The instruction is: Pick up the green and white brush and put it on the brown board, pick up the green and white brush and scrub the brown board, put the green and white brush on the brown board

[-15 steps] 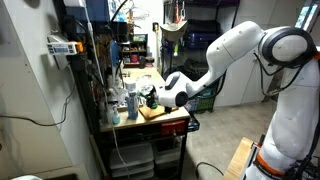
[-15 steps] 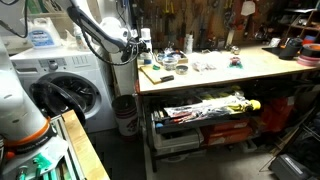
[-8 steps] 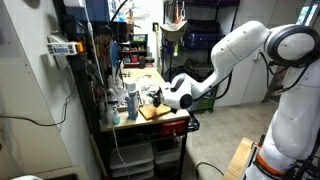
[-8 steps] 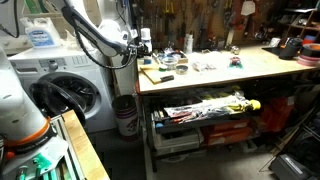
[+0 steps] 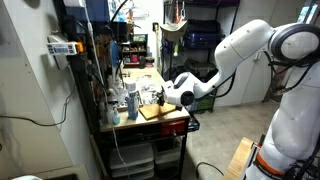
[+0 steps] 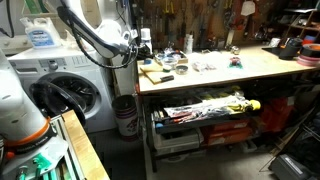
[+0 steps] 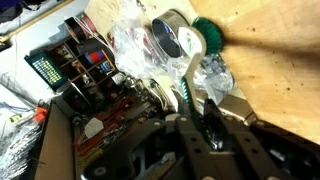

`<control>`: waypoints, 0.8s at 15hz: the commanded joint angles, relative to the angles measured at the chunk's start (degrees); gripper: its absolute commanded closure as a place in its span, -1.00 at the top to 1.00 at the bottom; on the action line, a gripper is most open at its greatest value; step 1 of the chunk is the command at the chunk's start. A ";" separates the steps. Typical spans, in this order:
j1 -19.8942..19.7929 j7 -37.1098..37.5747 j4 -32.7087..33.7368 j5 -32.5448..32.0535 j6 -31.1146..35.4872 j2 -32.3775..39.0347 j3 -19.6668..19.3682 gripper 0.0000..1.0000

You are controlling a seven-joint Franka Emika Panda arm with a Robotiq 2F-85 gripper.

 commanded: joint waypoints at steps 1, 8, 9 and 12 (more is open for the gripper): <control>-0.86 -9.54 -1.16 6.39 2.24 -0.04 -1.23 -0.89; -0.93 -21.43 -0.77 15.32 2.52 -0.10 -1.60 -0.05; -0.97 -23.34 -1.03 17.28 2.49 -0.17 -1.69 0.07; -1.33 -30.47 -1.74 25.28 4.62 -0.70 -2.20 0.52</control>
